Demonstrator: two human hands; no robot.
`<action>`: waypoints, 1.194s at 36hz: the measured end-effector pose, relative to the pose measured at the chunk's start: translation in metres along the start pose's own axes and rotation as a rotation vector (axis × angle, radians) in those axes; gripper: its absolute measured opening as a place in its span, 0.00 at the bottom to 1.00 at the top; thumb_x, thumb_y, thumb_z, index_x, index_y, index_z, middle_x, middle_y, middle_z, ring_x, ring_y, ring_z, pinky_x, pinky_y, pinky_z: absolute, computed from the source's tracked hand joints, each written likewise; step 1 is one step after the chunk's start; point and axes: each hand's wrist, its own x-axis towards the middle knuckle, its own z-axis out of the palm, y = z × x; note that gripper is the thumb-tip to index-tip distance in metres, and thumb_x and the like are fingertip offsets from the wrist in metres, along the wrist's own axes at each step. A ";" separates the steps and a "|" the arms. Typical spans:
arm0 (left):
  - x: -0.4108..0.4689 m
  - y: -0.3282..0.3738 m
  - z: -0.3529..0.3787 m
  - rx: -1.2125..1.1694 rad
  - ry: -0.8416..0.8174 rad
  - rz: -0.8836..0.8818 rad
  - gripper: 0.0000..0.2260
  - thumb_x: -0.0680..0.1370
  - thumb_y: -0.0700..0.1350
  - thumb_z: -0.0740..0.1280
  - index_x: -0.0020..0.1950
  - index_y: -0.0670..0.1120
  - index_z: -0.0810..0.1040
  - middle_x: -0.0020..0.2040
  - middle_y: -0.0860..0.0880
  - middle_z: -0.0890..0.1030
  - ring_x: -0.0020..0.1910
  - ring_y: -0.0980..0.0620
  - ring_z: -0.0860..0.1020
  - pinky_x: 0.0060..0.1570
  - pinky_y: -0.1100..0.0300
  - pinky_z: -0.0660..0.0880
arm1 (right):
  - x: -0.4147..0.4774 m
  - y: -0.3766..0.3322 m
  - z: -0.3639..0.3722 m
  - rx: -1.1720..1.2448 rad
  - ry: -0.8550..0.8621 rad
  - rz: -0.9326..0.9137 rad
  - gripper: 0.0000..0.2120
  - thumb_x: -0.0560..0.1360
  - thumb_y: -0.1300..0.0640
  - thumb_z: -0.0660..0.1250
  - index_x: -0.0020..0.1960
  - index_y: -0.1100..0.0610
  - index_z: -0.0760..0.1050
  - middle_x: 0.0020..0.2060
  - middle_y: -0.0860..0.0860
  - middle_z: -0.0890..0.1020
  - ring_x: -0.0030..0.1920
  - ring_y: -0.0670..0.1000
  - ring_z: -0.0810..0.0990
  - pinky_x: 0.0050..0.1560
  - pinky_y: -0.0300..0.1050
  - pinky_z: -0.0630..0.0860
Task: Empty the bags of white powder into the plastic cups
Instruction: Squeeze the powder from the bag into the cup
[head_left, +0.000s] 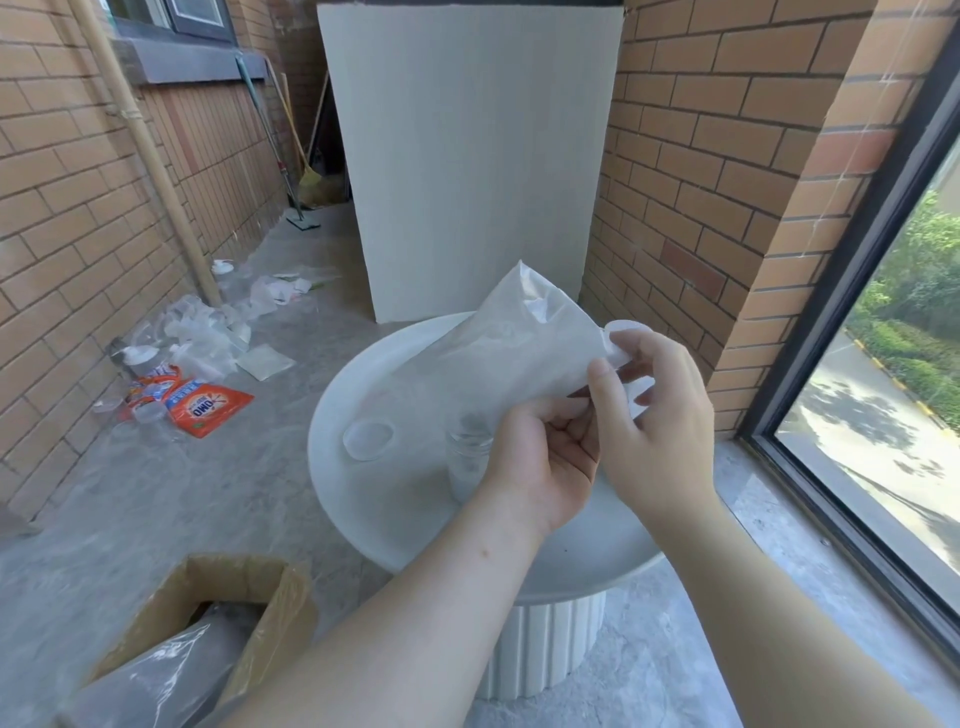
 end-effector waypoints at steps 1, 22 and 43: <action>0.001 0.000 -0.001 -0.005 -0.002 0.008 0.14 0.74 0.30 0.56 0.43 0.40 0.80 0.32 0.49 0.80 0.31 0.55 0.79 0.29 0.66 0.75 | 0.000 0.000 0.000 0.000 0.001 0.002 0.13 0.77 0.48 0.64 0.60 0.49 0.75 0.53 0.41 0.79 0.54 0.44 0.77 0.53 0.48 0.74; 0.000 0.006 -0.001 -0.155 -0.035 0.010 0.14 0.69 0.31 0.62 0.51 0.35 0.81 0.41 0.44 0.84 0.36 0.53 0.83 0.37 0.65 0.79 | 0.007 -0.008 0.000 0.084 0.014 0.030 0.07 0.83 0.54 0.62 0.48 0.46 0.75 0.46 0.39 0.78 0.51 0.40 0.77 0.46 0.32 0.70; -0.003 0.006 0.001 -0.189 -0.047 0.004 0.14 0.73 0.30 0.58 0.53 0.35 0.81 0.42 0.44 0.85 0.37 0.52 0.84 0.37 0.65 0.80 | 0.006 -0.006 0.003 0.065 0.098 -0.005 0.04 0.80 0.50 0.63 0.46 0.45 0.74 0.45 0.41 0.79 0.51 0.43 0.78 0.49 0.53 0.76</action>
